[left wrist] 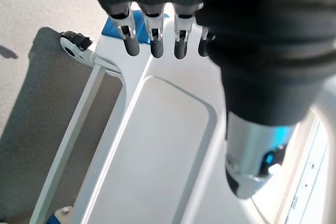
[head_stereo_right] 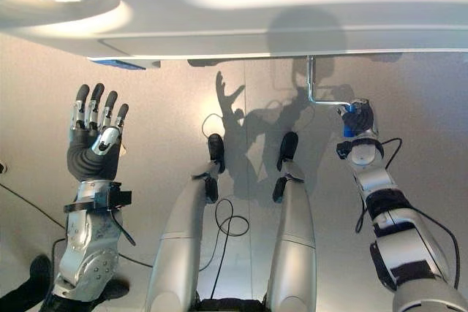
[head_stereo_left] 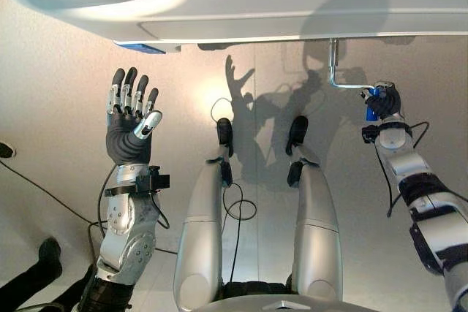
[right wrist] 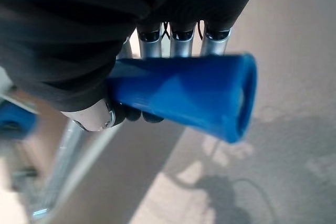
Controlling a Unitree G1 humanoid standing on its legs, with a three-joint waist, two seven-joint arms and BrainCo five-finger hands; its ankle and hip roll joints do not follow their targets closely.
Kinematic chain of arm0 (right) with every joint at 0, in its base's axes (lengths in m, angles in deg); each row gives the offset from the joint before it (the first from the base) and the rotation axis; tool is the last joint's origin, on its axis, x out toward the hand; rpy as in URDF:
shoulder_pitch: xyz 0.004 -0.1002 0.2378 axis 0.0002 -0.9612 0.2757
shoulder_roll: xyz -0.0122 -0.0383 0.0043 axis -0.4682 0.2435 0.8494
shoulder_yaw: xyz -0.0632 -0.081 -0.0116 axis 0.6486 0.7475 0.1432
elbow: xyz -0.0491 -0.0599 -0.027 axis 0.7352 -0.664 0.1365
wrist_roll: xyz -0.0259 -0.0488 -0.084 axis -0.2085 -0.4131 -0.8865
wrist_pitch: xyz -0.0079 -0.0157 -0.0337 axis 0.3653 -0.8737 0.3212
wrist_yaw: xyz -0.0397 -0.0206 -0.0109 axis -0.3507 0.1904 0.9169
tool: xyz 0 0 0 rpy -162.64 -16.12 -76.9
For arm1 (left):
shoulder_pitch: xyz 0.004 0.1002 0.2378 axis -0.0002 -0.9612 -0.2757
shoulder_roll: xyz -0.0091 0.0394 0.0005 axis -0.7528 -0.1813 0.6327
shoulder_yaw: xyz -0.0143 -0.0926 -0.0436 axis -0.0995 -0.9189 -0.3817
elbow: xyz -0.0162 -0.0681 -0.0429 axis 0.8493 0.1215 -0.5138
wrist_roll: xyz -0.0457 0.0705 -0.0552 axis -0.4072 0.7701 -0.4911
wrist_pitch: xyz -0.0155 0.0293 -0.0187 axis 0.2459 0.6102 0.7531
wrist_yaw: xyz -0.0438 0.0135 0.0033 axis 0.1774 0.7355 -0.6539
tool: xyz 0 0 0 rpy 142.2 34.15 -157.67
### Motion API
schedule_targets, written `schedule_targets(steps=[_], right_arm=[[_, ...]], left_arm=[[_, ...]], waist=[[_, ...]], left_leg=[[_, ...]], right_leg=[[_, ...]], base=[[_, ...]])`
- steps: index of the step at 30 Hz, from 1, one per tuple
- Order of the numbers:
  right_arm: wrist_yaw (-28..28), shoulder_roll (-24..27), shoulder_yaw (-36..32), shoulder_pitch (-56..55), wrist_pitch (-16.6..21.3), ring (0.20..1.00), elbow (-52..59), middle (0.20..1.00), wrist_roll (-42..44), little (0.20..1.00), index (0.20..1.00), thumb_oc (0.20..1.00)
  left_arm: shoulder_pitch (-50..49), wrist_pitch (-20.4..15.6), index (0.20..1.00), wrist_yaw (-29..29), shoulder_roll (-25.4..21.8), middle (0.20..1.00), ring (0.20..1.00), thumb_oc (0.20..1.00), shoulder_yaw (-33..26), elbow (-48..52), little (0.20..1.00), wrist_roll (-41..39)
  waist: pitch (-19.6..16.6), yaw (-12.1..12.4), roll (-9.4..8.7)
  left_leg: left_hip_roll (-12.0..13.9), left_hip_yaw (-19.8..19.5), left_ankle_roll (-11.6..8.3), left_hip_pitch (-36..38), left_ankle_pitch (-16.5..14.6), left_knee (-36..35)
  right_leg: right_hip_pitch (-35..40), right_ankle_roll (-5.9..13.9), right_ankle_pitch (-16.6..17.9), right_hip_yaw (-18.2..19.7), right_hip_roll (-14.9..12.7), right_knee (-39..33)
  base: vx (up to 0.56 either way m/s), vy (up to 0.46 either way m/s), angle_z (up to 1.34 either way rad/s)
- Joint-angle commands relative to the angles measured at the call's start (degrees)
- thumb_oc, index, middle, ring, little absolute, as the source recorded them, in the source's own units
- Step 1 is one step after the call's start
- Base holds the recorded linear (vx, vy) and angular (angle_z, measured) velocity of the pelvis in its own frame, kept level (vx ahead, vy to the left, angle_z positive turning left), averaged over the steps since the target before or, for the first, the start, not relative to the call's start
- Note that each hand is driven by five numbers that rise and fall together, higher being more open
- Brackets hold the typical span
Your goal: Raise the hospital bed
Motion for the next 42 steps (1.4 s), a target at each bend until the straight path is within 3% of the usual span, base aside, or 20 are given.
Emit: schedule_targets(steps=[1,14,26,34,42], right_arm=[[1.9,10.4,-2.5,5.5,-1.1,0.2,-6.2,0.2,5.2,0.2,0.2,0.2],[0.5,3.5,-0.9,7.7,-3.0,0.2,-18.5,0.2,6.5,0.2,0.2,0.2],[-0.2,-2.8,-1.1,7.9,-4.3,0.2,-20.9,0.2,7.1,0.2,0.2,0.2],[-1.0,-11.7,-0.2,8.0,-4.6,0.2,-20.0,0.2,8.0,0.2,0.2,0.2],[-1.0,-15.2,0.2,9.0,-6.2,0.2,-21.3,0.2,6.3,0.2,0.2,0.2]], left_arm=[[-1.3,-3.1,1.0,-1.2,0.8,1.0,1.0,1.0,-0.2,4.6,1.0,0.1],[-0.6,-3.1,1.0,-0.5,1.6,1.0,1.0,1.0,2.6,3.8,1.0,-0.2],[0.4,-3.1,1.0,0.1,2.0,1.0,1.0,1.0,4.2,4.4,1.0,-0.8],[1.5,-2.8,1.0,0.8,2.3,1.0,1.0,1.0,4.6,4.2,1.0,-1.1],[1.2,-2.7,1.0,1.7,2.1,1.0,1.0,1.0,4.4,5.0,1.0,-1.1]], waist=[[-1.6,0.4,3.53],[-1.6,2.9,6.64],[-1.6,4.5,8.71],[-1.6,4.8,9.83],[-1.6,5.3,11.23]], left_leg=[[0.1,-3.8,-3.46,-1.7,4.9,-5.3],[-0.2,-4.3,-3.94,-8.2,4.3,2.0],[-0.1,-4.4,-4.29,-11.9,4.2,5.1],[-0.2,-4.1,-4.22,-13.4,4.0,6.4],[-0.5,-3.8,-4.34,-14.7,4.2,7.1]], right_leg=[[-1.4,1.67,-0.9,-1.9,1.4,5.7],[-7.8,1.51,-2.3,-2.2,0.8,14.3],[-11.4,1.05,-3.4,-2.3,0.6,18.1],[-12.8,0.84,-3.4,-2.3,0.5,19.2],[-13.8,0.8,-3.6,-2.3,0.1,19.9]], base=[[0.01,-0.019,0.04],[0.02,-0.009,0.06],[0.0,-0.001,0.01],[0.0,0.009,0.0],[0.0,0.007,0.01]])
